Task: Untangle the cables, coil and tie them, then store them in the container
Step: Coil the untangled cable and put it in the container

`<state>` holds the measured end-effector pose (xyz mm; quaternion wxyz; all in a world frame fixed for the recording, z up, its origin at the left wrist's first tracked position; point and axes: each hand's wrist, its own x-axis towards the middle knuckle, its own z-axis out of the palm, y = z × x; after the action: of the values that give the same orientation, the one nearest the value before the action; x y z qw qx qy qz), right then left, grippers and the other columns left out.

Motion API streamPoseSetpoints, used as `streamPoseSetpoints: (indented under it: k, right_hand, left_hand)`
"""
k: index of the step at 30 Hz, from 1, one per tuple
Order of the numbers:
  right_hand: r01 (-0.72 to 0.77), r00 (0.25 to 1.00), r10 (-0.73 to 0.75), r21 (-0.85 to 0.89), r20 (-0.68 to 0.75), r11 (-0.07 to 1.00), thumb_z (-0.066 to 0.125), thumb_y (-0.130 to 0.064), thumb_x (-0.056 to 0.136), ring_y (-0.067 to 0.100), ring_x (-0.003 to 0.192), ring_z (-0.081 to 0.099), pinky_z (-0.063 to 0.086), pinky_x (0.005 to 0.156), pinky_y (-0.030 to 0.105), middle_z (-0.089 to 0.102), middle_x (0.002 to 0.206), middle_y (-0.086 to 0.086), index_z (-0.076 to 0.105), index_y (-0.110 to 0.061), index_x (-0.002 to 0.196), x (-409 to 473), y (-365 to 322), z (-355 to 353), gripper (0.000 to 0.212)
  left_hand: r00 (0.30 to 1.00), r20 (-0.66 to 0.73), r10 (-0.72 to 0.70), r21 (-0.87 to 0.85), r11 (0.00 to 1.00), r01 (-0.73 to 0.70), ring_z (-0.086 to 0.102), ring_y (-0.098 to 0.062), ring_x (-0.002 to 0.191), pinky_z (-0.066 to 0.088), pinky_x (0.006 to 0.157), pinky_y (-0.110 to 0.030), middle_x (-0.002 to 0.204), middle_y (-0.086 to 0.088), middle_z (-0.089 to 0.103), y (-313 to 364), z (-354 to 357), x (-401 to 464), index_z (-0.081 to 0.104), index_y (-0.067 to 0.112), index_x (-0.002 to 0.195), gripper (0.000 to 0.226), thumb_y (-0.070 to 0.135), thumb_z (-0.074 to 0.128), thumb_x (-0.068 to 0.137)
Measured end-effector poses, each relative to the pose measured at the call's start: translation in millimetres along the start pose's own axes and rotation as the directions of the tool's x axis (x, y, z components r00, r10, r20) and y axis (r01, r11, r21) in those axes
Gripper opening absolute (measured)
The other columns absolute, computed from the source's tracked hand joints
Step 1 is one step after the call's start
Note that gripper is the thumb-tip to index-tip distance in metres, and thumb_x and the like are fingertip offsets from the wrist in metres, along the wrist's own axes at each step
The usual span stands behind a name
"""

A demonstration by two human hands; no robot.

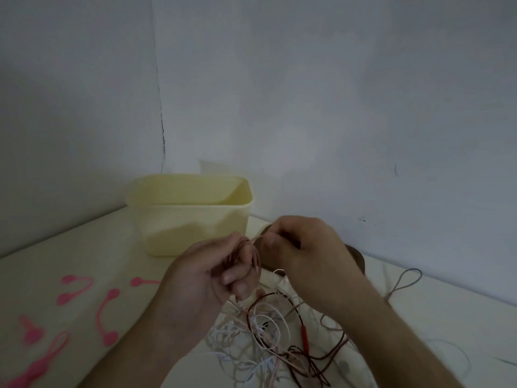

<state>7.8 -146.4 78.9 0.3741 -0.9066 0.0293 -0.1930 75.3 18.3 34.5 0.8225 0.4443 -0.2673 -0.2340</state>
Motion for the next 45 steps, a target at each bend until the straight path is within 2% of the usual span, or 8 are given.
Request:
streamPoseSetpoints:
  k: [8,13,19,24,32,35,39,45]
  right_hand:
    - [0.051,0.996,-0.037,-0.169,0.085,0.984,0.046,-0.022,0.096,0.019,0.072,0.063,0.054,0.067,0.046,0.065,0.078,-0.005,0.058,-0.027,0.083,-6.9,5.2,30.5,0.018]
    - [0.126,0.977,-0.057,-0.337,0.205,0.933,0.05,-0.021,0.104,0.025,0.085,0.063,0.05,0.071,0.039,0.067,0.093,-0.002,0.062,-0.028,0.098,-10.8,1.0,35.8,0.015]
    - [0.213,0.966,-0.136,-0.382,0.22,0.899,0.049,-0.033,0.105,0.027,0.083,0.064,0.054,0.073,0.043,0.069,0.092,-0.002,0.062,-0.026,0.101,-11.9,-6.7,26.8,0.015]
    - [0.247,0.969,-0.245,-0.277,0.042,0.929,0.06,-0.042,0.096,0.012,0.071,0.063,0.056,0.066,0.041,0.068,0.076,-0.013,0.067,-0.029,0.089,-8.1,-5.7,6.8,0.016]
    - [0.164,0.984,-0.162,0.022,-0.077,0.986,0.066,-0.03,0.102,0.021,0.068,0.067,0.056,0.067,0.046,0.07,0.071,0.0,0.067,-0.022,0.081,-0.7,12.7,1.2,0.022]
    - [0.19,0.981,-0.193,-0.093,-0.019,0.977,0.051,-0.033,0.098,0.018,0.072,0.064,0.055,0.069,0.048,0.068,0.075,-0.005,0.064,-0.025,0.086,-0.5,16.4,15.1,0.019]
    - [0.188,0.981,-0.172,-0.234,0.084,0.954,0.04,-0.042,0.1,0.021,0.075,0.063,0.055,0.071,0.05,0.067,0.081,-0.004,0.057,-0.028,0.085,-3.0,13.7,25.3,0.027]
    - [0.272,0.96,-0.233,-0.314,0.156,0.91,0.056,-0.039,0.102,0.018,0.067,0.057,0.052,0.065,0.046,0.059,0.071,-0.005,0.047,-0.028,0.077,-8.1,0.2,16.3,0.029]
  left_hand:
    - [0.986,-0.075,0.152,-0.146,0.976,-0.161,0.075,-0.035,0.098,0.062,0.081,-0.032,0.095,-0.022,0.073,1.9,2.4,0.9,0.073,-0.011,0.113,0.034,-0.001,0.047,0.094]
    - [0.962,-0.088,0.257,-0.046,0.964,-0.262,0.068,-0.039,0.123,0.056,0.103,-0.038,0.124,-0.03,0.071,2.6,-1.0,3.6,0.059,-0.012,0.13,0.041,-0.011,0.055,0.09]
    - [0.956,-0.111,0.273,0.383,0.899,-0.212,0.072,-0.016,0.113,0.054,0.096,-0.025,0.114,-0.003,0.08,-2.6,-5.0,4.1,0.069,0.015,0.125,0.036,0.023,0.056,0.092]
    - [0.974,0.018,0.225,0.636,0.75,-0.185,0.063,-0.009,0.078,0.048,0.073,-0.022,0.078,0.004,0.07,-8.7,-2.2,-0.8,0.07,0.024,0.081,0.038,0.043,0.048,0.105]
    - [0.988,0.127,0.083,0.086,0.992,-0.094,0.052,-0.028,0.057,0.048,0.06,-0.029,0.057,-0.012,0.045,0.8,-3.6,-1.7,0.067,-0.004,0.083,0.033,0.021,0.052,0.098]
    - [0.977,0.138,0.164,-0.161,0.977,-0.141,0.07,-0.04,0.097,0.059,0.086,-0.039,0.098,-0.028,0.07,3.6,-4.2,-0.8,0.068,-0.013,0.116,0.033,0.011,0.055,0.098]
    - [0.961,0.149,0.233,-0.397,0.904,-0.158,0.046,-0.049,0.144,0.038,0.118,-0.049,0.151,-0.038,0.047,5.4,-10.5,2.3,0.039,-0.018,0.147,0.052,0.011,0.038,0.105]
    - [0.968,-0.074,0.24,0.276,0.938,-0.211,0.064,-0.018,0.13,0.047,0.111,-0.031,0.129,-0.005,0.074,-4.1,-1.5,1.6,0.065,0.015,0.132,0.036,0.029,0.058,0.1]
